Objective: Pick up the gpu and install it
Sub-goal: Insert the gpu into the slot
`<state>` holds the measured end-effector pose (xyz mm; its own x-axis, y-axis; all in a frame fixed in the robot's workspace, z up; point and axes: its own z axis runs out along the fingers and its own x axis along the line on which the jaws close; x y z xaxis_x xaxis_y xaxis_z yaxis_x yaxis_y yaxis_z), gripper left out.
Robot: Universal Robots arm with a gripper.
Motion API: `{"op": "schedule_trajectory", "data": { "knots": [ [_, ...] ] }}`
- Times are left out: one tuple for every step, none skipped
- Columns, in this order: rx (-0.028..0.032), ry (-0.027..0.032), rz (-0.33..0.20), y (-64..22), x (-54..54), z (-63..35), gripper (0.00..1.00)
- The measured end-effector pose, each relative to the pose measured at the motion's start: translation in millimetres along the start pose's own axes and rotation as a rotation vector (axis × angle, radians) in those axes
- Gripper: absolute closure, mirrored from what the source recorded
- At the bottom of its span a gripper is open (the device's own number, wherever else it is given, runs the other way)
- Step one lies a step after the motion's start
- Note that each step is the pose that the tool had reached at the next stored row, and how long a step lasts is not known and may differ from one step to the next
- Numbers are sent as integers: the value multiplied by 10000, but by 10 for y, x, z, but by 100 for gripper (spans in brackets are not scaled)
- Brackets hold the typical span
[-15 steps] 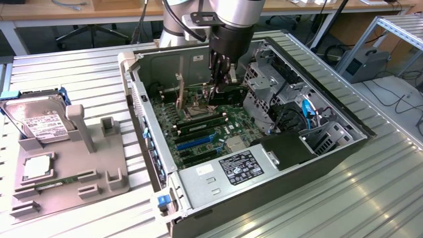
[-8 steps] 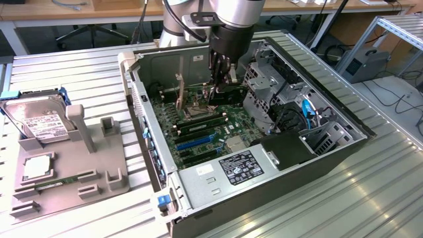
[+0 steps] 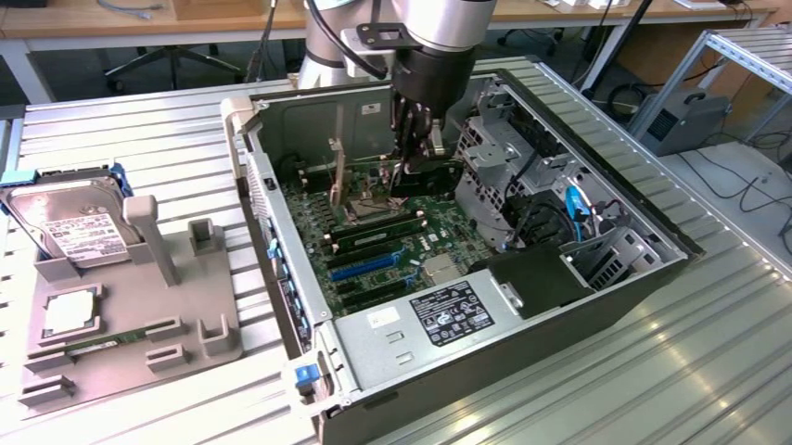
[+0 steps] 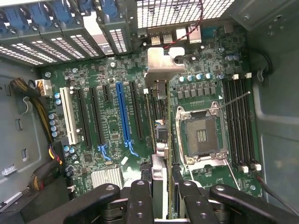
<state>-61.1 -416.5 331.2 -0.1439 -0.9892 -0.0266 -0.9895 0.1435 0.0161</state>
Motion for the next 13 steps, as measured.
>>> {"op": "schedule_trajectory", "data": {
  "knots": [
    [-1,0,-12,0,0,0,73],
    [-1,0,-31,0,0,1,73],
    [-2,1,-48,0,0,1,73],
    [-2,1,-66,0,0,1,73],
    [-3,1,-86,0,0,1,73],
    [-2,1,-98,-1,0,1,73],
    [-3,2,-110,0,0,1,73],
    [-4,2,-138,0,0,2,73],
    [-5,2,-162,0,0,2,73],
    [-5,3,-192,0,0,2,73],
    [-6,3,-213,0,0,3,73],
    [-7,4,-248,0,0,3,73],
    [-7,4,-273,0,0,3,73]
  ]
}}
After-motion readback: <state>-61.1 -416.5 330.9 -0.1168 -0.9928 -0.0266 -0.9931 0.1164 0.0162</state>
